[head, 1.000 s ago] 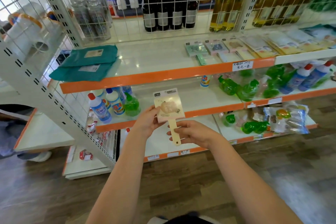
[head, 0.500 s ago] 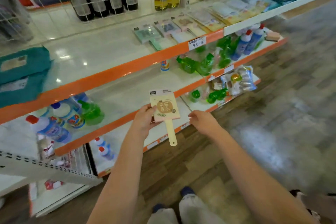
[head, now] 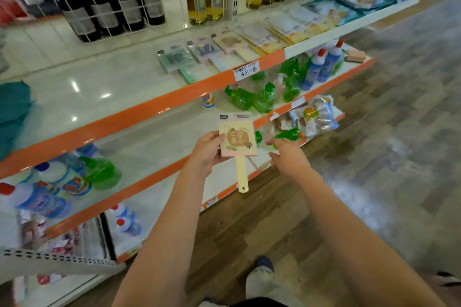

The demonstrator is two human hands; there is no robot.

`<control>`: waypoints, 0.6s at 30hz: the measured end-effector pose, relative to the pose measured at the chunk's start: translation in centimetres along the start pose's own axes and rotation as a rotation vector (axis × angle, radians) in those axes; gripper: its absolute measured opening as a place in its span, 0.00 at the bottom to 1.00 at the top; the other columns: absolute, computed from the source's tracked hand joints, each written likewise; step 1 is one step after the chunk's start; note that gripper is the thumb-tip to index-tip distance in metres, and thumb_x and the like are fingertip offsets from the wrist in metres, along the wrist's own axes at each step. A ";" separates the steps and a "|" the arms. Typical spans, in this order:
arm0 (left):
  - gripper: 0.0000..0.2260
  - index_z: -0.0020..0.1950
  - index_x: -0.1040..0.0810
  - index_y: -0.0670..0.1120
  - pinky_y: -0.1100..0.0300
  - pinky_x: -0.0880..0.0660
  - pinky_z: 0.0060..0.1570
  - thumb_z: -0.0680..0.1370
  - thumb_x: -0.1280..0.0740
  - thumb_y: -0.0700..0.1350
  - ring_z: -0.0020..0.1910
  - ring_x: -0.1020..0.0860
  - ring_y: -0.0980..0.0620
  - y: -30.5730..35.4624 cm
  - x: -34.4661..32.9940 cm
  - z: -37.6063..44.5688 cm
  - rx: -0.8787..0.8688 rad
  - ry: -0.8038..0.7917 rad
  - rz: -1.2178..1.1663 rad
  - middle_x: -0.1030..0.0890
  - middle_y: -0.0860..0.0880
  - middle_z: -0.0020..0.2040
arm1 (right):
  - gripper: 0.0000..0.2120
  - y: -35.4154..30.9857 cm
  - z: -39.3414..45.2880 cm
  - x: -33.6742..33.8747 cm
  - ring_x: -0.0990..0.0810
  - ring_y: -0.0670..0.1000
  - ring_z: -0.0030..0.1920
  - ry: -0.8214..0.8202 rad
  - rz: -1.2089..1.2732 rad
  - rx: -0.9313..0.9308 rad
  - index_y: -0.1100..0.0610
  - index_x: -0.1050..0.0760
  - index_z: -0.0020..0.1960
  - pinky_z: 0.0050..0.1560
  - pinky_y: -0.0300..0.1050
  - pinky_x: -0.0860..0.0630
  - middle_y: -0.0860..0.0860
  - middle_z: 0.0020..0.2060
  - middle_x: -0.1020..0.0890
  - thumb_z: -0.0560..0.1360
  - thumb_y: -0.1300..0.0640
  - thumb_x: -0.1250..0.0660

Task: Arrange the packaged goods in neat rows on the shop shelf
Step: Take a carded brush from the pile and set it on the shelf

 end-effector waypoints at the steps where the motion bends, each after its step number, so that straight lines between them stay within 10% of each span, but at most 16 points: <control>1: 0.08 0.61 0.28 0.43 0.56 0.21 0.40 0.82 0.41 0.40 0.40 0.21 0.51 0.9 -0.7 0.3 -0.014 0.006 -0.002 0.20 0.47 0.44 | 0.18 0.3 0.8 0.9 0.31 0.57 0.65 0.017 0.014 0.016 0.54 0.31 0.69 0.63 0.51 0.31 0.55 0.66 0.27 0.80 0.56 0.40; 18: 0.12 0.64 0.29 0.40 0.56 0.22 0.40 0.82 0.41 0.40 0.40 0.22 0.51 8.3 -6.5 6.7 -0.115 0.215 -0.120 0.21 0.45 0.48 | 0.17 3.1 13.7 8.4 0.26 0.56 0.60 0.067 0.166 0.217 0.58 0.28 0.66 0.59 0.49 0.29 0.57 0.60 0.23 0.81 0.53 0.42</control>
Point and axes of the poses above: each hand's wrist, its own z-axis towards the middle knuckle, its own x-axis out of the back of the hand, y = z × x, the point moved 1 cm from there along z, towards the middle knuckle
